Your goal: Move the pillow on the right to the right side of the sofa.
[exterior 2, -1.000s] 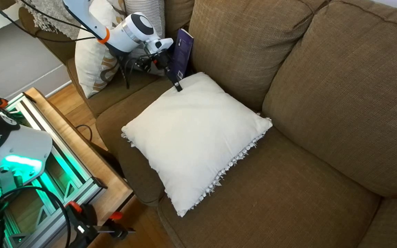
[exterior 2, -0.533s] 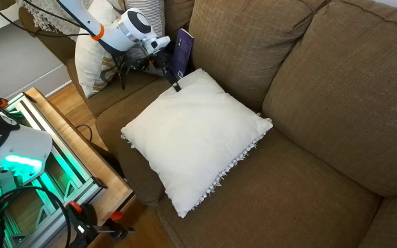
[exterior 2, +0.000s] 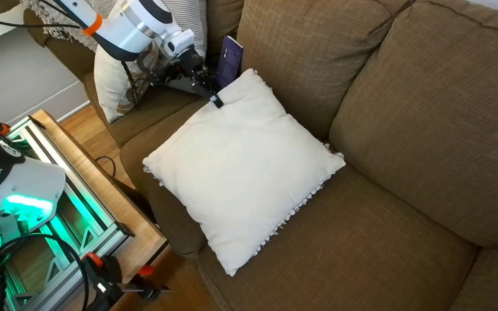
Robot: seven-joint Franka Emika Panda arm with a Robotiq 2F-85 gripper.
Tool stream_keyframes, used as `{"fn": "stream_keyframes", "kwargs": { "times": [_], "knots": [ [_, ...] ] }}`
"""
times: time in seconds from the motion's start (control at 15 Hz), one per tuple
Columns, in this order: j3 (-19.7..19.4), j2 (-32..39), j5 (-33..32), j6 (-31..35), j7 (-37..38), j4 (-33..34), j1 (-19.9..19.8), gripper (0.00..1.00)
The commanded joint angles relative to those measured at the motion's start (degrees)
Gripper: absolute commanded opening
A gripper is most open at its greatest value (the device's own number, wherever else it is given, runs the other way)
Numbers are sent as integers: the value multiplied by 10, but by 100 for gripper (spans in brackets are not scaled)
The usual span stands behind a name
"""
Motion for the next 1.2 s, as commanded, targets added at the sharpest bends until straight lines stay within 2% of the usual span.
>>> {"fn": "stream_keyframes", "kwargs": {
  "times": [0.0,0.07,0.2,0.33,0.53,0.6,0.73,0.87,0.93,1.0,1.07,1.13],
  "knots": [
    [32,-30,-44,-21,31,-12,-34,6],
    [47,-27,-36,10,27,-5,-56,2],
    [36,-70,-40,15,102,-42,-61,2],
    [18,-135,-73,16,163,-112,-69,2],
    [19,-209,-126,-5,248,-162,-105,2],
    [-29,-227,-103,15,247,-186,-68,2],
    [-55,-288,-109,1,270,-219,-71,2],
    [-97,-346,-125,-33,300,-242,-53,2],
    [18,-282,-136,-28,282,-184,-152,6],
    [8,-308,-141,-37,288,-197,-154,6],
    [2,-327,-142,-39,289,-208,-156,2],
    [21,-331,-129,-9,290,-206,-183,2]
  ]
}}
